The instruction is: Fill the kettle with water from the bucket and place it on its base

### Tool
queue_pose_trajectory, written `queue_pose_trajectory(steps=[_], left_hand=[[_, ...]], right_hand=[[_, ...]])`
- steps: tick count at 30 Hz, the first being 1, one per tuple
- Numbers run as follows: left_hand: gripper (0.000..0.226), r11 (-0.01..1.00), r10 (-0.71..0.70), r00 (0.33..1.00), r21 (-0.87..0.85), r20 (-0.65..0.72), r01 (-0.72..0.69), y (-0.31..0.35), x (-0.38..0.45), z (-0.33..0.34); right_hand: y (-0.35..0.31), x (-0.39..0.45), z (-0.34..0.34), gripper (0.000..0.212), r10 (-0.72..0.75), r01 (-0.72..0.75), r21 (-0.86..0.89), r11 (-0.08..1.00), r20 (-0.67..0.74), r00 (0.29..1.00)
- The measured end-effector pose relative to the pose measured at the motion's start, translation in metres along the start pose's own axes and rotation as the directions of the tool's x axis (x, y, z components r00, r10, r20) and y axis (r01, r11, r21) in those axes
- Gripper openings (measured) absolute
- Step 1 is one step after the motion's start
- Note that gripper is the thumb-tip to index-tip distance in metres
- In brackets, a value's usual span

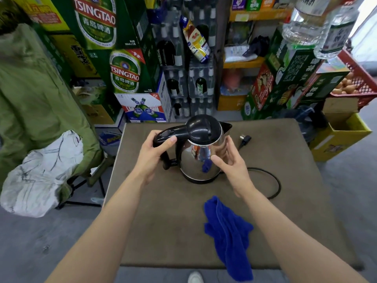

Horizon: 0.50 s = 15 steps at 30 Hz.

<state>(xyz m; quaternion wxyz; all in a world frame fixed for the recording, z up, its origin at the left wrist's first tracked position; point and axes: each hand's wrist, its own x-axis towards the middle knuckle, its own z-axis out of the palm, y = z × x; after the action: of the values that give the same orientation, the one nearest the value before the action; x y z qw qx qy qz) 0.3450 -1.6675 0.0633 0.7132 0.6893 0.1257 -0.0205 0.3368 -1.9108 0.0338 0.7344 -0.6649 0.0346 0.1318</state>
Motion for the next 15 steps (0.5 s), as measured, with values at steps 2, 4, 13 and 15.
queue_pose_trajectory(steps=[2, 4, 13, 15], left_hand=[[0.033, 0.999, 0.009, 1.000, -0.050, 0.026, -0.008, 0.003, 0.003, 0.001], [0.034, 0.996, 0.032, 0.997, -0.088, 0.066, -0.026, 0.007, 0.009, 0.001], [0.035, 0.999, -0.035, 0.992, -0.005, 0.122, 0.036, 0.006, 0.018, -0.009], [0.049, 0.996, -0.050, 0.997, 0.080, 0.066, 0.045, 0.015, 0.015, -0.007]], right_hand=[[0.002, 0.000, 0.004, 0.091, -0.014, 0.014, 0.000, 1.000, -0.048, 0.999], [0.003, 0.002, 0.008, 0.092, -0.031, 0.032, 0.018, 0.999, -0.097, 0.995], [0.005, -0.002, 0.017, 0.092, -0.074, 0.036, -0.224, 0.974, -0.162, 0.984], [0.000, -0.001, 0.016, 0.090, -0.095, 0.016, -0.393, 0.919, -0.182, 0.979]])
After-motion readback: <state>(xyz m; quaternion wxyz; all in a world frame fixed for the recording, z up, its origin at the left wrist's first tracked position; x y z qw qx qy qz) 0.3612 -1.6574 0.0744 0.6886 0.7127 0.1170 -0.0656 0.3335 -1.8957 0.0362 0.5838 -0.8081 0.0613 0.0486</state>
